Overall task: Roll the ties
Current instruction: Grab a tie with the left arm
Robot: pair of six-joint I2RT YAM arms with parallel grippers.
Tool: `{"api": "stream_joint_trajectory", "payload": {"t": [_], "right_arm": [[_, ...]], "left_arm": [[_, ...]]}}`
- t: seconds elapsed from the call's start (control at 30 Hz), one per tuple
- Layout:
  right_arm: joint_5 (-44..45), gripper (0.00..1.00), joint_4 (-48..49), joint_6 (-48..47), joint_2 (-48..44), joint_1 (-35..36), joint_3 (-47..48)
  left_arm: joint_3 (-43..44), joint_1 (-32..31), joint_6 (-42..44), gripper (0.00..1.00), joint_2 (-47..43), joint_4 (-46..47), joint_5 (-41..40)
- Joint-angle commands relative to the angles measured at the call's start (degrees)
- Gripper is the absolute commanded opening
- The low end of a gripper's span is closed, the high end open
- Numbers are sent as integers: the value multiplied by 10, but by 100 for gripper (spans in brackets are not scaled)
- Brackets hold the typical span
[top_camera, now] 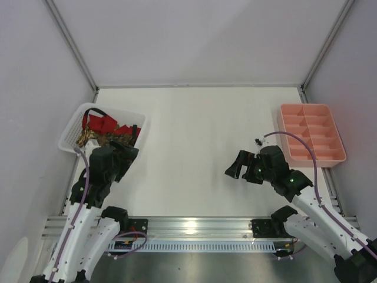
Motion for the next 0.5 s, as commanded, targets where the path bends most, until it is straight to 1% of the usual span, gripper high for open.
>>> {"api": "stream_joint_trajectory", "payload": {"t": [0.0,0.03,0.07,0.1,0.13,0.17,0.23,0.27,0.33,0.37,0.4,0.47], "right_arm": [[-21,100,-29,-68,2,-9,29],[-33,100,-44,-77,12,-13,41],[-52,100,-53,-93,22,-18,52],[-61,100,-74,-104,50,-18,62],[-65,99,-82,-112,63,-12,81],[-59,100,-91,-121,86,-10,91],[-48,100,-111,-129,103,-6,112],[-43,100,-118,-130,110,-2,118],[-40,100,-119,-128,124,1,131],[-42,100,-118,-130,127,3,141],[-42,99,-117,-132,136,7,145],[-40,99,-121,-137,144,8,160]], "left_arm": [[74,7,133,100,43,-92,-9],[92,11,171,100,48,-76,6],[101,12,182,100,62,-70,7],[111,14,176,100,75,-96,-12],[140,33,162,100,119,-116,-20],[154,48,159,100,142,-133,-20],[192,84,156,100,187,-159,-7],[207,94,154,100,224,-167,-8],[261,111,141,100,257,-191,-39],[280,115,137,100,297,-200,-50],[320,133,132,100,317,-211,-58],[357,142,128,100,365,-239,-65]]}}
